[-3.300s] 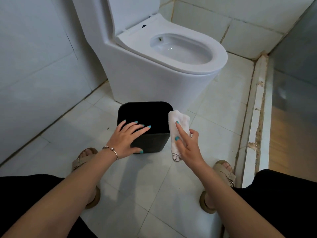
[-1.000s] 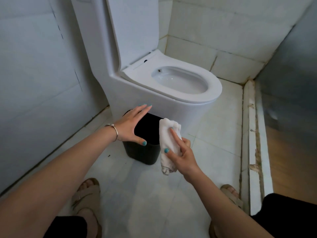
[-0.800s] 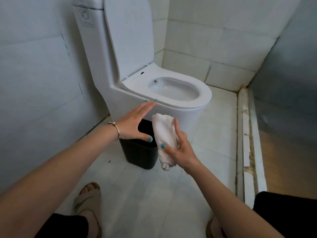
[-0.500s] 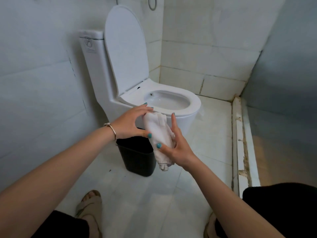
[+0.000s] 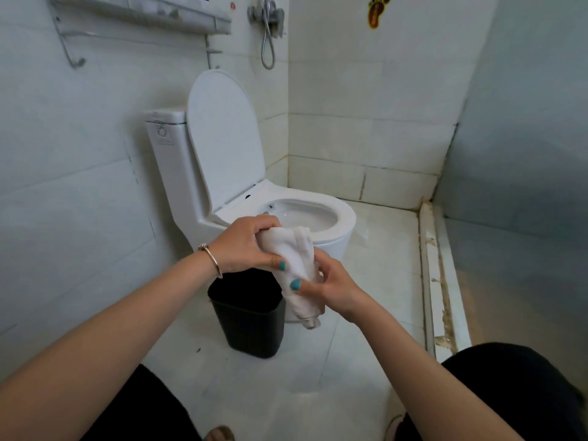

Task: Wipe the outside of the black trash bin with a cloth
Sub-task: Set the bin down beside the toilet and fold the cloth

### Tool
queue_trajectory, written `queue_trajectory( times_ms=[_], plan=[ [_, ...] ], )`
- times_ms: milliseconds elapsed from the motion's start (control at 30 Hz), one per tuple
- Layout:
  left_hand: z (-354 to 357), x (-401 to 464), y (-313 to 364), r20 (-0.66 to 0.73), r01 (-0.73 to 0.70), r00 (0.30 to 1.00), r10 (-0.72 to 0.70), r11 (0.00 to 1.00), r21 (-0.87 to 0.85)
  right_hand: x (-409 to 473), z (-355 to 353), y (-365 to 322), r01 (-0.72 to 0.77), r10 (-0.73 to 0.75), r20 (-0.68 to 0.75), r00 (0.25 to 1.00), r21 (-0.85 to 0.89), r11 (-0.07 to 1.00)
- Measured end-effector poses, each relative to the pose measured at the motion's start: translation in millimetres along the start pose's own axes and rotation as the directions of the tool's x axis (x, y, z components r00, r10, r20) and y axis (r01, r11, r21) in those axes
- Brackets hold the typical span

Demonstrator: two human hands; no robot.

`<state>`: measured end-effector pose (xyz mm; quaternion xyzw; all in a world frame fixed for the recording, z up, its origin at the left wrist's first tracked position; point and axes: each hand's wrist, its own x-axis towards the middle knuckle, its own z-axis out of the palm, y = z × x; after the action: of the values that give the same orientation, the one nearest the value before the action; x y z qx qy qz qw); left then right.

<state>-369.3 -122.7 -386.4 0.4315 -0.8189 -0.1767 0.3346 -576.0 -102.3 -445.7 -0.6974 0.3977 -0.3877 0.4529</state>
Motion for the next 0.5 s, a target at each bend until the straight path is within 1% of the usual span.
queue_trajectory(
  times_ms=[67,200,300,433,500],
  plan=[
    [1,9,0,-0.055,0.008,0.998,-0.008,1.000,0.011,5,-9,-6,0.019,-0.019,0.001,1.000,-0.066,0.998],
    [-2,22,-1,-0.117,0.055,0.992,-0.049,0.998,0.041,16,-19,-21,0.010,-0.008,0.034,0.999,-0.043,0.999],
    [-9,33,-7,-0.159,0.078,0.985,-0.069,0.996,0.053,29,-19,-29,0.044,-0.039,0.045,0.998,-0.105,0.994],
    [-15,49,-16,-0.209,0.107,0.973,-0.095,0.993,0.042,52,-26,-37,0.085,-0.088,-0.008,0.996,-0.162,0.983],
    [-18,59,-25,-0.236,0.128,0.964,-0.124,0.992,0.001,65,-31,-43,0.143,-0.155,-0.040,0.987,-0.213,0.966]
  ],
)
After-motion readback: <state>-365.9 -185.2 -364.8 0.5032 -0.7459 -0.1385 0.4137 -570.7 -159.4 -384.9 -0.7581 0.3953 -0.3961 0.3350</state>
